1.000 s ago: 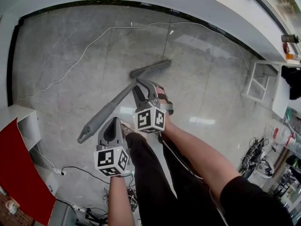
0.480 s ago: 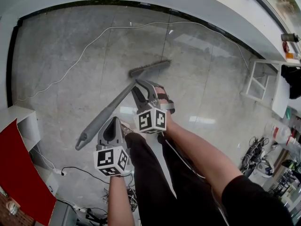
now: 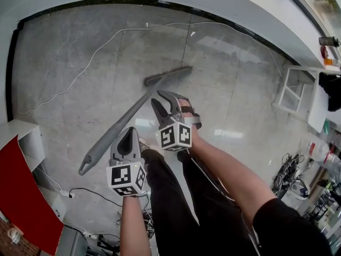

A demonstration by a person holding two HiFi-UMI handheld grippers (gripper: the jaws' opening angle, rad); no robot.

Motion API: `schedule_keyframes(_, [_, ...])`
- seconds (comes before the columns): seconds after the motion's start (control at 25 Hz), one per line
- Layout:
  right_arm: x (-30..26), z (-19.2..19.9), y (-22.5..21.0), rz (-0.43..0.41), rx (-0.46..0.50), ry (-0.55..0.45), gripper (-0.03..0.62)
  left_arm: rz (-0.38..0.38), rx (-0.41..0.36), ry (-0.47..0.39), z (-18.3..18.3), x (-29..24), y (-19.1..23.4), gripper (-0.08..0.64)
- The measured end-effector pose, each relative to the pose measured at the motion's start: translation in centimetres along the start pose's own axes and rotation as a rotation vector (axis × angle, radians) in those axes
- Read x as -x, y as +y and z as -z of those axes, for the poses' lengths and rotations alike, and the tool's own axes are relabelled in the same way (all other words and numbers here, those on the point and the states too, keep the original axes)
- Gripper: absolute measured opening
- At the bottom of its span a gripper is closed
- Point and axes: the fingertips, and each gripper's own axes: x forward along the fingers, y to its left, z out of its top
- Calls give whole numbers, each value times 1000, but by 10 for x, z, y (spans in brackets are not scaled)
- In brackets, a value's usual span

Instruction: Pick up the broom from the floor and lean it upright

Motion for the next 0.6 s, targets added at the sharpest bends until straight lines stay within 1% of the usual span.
schedule_keyframes(0.24, [6,5,-5,-4,-26,-5,126,0,18,17,2,-2,-2,5])
schedule_keyframes(0.52, [20,-3,-13,-16,-27,-31,125,6,5,29,-1,2,-14,5])
schedule_keyframes(0.56, [26,-4,-15,-20,-30,-37,116,8,5,30,-2,5,-17,5])
schedule_keyframes(0.6, [32,-5,-19,-22,-37,-43,92,9,5,31,-3,8,-20,5])
